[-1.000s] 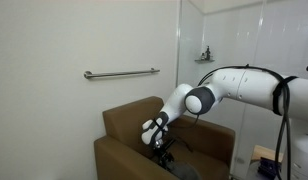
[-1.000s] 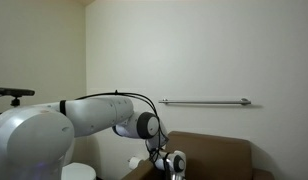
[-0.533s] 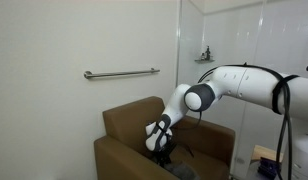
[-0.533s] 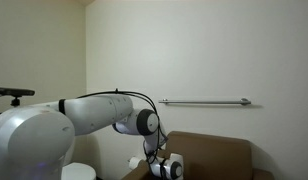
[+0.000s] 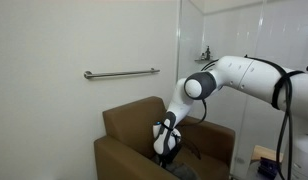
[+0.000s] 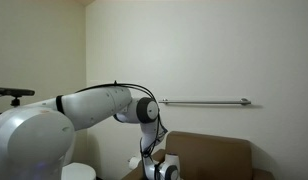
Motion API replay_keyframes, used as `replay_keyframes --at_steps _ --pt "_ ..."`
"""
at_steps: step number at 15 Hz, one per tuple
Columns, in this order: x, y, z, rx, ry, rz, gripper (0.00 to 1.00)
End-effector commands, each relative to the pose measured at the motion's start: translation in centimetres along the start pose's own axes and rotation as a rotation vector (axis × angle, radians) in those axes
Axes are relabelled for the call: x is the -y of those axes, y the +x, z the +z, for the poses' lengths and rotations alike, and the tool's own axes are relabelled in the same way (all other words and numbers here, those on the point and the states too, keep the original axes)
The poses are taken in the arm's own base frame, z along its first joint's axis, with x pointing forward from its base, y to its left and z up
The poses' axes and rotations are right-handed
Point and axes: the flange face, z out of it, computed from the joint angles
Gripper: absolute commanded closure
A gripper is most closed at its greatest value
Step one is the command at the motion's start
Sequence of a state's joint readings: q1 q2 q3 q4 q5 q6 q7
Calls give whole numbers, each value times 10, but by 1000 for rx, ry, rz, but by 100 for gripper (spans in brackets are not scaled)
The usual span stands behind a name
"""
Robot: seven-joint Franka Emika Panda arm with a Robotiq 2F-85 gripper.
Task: Put the grey towel on the armrest
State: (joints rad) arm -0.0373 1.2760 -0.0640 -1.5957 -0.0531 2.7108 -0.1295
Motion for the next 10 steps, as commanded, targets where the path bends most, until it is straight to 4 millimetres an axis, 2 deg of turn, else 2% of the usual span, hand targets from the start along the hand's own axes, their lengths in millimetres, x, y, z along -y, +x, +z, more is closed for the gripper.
replay_keyframes --at_steps 1,4,5,10 --pt "5 -27 -30 -9 10 -19 97" --pt "7 -30 -39 72 18 -7 97" --pt "5 -18 -23 27 12 -1 96" --pt "7 -19 -33 48 5 5 97"
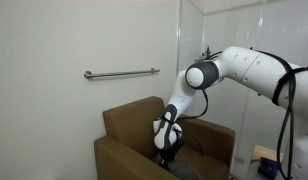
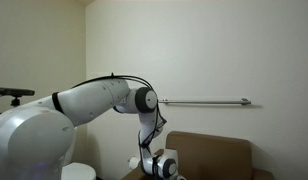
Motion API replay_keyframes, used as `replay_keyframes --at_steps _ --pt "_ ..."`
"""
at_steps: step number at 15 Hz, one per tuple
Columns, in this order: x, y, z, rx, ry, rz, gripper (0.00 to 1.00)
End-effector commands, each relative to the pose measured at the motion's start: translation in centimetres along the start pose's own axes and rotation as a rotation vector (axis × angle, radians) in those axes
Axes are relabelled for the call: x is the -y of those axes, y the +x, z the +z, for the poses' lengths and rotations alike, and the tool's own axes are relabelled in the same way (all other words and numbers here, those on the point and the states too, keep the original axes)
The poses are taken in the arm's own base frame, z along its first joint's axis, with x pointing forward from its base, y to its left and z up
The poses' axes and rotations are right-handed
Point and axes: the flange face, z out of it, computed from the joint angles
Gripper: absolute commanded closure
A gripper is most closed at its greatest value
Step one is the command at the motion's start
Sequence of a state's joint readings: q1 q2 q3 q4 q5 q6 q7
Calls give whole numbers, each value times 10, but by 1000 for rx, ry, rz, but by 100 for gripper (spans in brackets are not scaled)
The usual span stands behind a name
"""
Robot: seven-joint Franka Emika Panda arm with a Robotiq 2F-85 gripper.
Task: Put the grey towel on the armrest
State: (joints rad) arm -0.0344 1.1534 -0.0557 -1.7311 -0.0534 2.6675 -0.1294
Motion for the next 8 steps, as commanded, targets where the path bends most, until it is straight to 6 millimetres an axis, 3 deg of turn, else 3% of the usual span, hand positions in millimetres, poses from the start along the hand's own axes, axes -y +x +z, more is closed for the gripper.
replay_keyframes --at_steps 1,8 --pt "0 -4 -12 -33 -41 24 97" --pt "8 -42 -69 -245 -176 95 97"
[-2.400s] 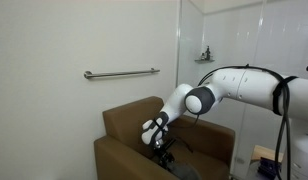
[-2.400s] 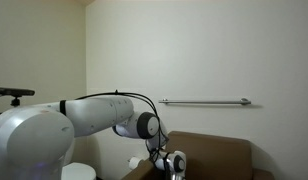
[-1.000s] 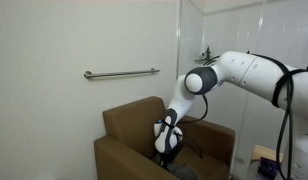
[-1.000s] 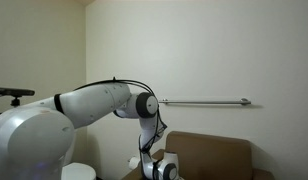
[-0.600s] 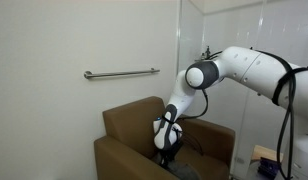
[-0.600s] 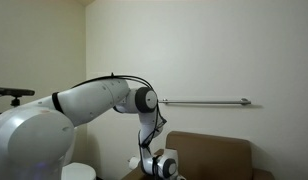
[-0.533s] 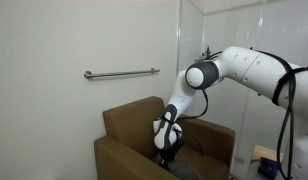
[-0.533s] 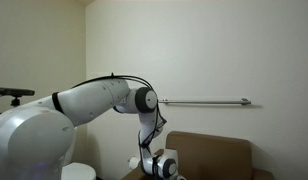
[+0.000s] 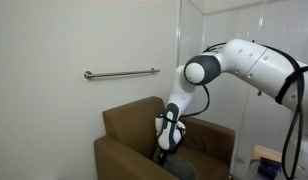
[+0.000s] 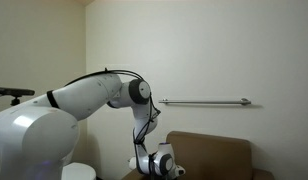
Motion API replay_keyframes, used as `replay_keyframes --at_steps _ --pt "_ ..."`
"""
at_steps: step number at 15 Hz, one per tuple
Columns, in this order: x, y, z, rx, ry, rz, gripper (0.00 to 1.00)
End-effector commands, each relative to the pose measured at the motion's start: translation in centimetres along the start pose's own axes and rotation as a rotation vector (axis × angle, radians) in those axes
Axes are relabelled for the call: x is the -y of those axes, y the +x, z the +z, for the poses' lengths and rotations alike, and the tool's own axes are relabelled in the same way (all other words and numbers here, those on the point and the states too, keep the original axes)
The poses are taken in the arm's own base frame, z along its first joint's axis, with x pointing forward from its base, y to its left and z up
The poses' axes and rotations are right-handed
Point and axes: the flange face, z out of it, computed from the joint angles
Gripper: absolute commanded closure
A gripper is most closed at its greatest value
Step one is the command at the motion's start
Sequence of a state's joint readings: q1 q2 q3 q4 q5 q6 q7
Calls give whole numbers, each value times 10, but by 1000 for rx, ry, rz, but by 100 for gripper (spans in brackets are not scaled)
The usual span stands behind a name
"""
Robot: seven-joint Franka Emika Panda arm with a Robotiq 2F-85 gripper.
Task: Put the grey towel on the armrest
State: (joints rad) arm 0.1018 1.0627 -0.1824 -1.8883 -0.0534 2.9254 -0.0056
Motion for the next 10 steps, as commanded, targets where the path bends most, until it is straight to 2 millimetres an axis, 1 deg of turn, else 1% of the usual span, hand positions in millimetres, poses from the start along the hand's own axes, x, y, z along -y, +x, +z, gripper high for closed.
replay_keyframes --at_steps 1,4,6,10 --pt "3 -31 -45 -70 -68 31 97" --pt "5 -46 -71 -98 -115 40 97" --pt "4 -53 -86 -83 -127 23 97" --pt "-2 -58 -118 -35 -101 -23 97"
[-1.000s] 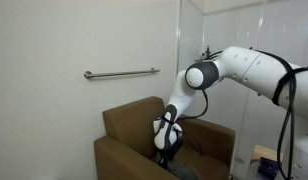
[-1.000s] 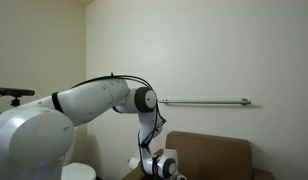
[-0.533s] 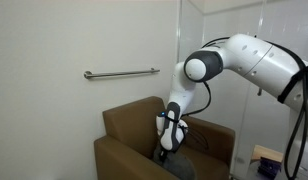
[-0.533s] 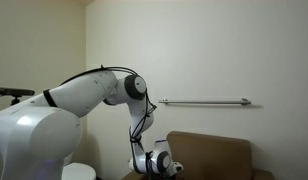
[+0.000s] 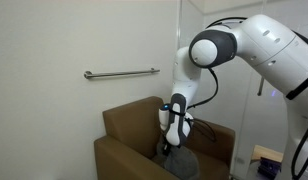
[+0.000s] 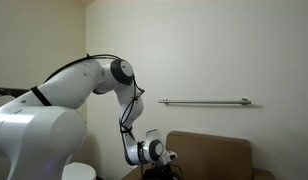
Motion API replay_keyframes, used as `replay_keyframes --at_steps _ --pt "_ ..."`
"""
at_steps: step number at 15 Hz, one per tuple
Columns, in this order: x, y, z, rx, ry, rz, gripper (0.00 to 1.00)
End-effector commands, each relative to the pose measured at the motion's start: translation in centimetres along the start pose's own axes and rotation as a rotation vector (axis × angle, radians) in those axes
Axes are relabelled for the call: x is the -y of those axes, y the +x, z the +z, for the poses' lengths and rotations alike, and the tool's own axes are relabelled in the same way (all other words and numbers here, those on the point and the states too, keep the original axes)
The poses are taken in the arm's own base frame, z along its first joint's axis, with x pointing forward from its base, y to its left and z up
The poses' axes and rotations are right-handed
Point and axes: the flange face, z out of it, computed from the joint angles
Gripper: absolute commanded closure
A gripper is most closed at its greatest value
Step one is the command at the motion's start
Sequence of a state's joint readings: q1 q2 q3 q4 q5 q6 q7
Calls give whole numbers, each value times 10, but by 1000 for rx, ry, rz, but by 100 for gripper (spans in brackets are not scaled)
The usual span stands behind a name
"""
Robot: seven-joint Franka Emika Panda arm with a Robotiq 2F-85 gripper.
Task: Put the grey towel on the armrest
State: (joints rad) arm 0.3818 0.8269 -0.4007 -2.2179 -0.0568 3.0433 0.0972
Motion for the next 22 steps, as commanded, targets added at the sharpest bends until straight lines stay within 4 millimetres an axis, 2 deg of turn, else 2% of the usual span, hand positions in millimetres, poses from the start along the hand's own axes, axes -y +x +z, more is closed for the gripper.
replay_keyframes --at_steps 1,6,10,11,12,16,19,22 --pt "-17 -9 -38 59 31 -42 97" --pt "-24 -4 -79 63 50 -112 97" --pt "-25 -7 -110 -67 36 -152 97" --pt "-31 -8 -111 -92 33 -147 97" --pt "-23 8 -98 -49 28 -149 97" --pt "-30 0 -103 -72 29 -148 97" --pt "-13 -1 -107 -62 8 -207 97" --pt "15 3 -130 -75 -43 -319 97"
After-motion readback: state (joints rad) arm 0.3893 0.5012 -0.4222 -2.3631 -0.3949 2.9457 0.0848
